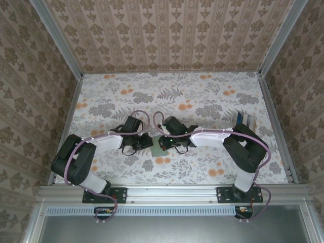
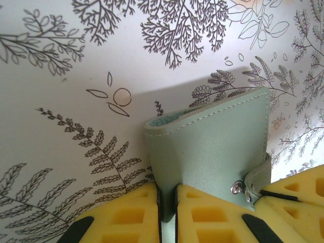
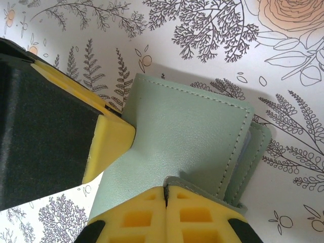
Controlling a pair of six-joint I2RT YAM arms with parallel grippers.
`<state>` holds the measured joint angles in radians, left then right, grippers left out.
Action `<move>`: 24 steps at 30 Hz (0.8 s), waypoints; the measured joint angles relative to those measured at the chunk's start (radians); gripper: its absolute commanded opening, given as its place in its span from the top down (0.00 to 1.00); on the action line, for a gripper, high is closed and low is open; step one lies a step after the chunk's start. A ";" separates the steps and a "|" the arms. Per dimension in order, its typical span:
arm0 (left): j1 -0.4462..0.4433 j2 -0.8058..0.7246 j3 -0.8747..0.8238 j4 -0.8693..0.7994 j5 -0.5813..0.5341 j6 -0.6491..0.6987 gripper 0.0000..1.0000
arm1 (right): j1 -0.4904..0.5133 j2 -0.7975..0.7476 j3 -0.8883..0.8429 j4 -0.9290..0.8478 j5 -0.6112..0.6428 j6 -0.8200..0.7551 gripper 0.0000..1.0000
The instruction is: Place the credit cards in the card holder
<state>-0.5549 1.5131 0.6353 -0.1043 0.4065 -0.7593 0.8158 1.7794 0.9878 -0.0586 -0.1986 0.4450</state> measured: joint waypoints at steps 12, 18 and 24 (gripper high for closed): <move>0.000 0.002 0.000 -0.001 0.001 0.000 0.88 | 0.000 0.005 0.000 0.006 -0.001 0.002 1.00; 0.000 0.003 0.007 -0.013 0.000 0.000 0.88 | 0.000 0.005 0.000 0.010 -0.001 0.004 1.00; 0.000 0.003 0.008 -0.014 0.000 0.000 0.88 | 0.000 0.007 0.000 0.010 -0.001 0.003 1.00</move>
<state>-0.5549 1.5166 0.6434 -0.1184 0.4068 -0.7593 0.8154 1.7863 0.9882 -0.0483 -0.1997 0.4484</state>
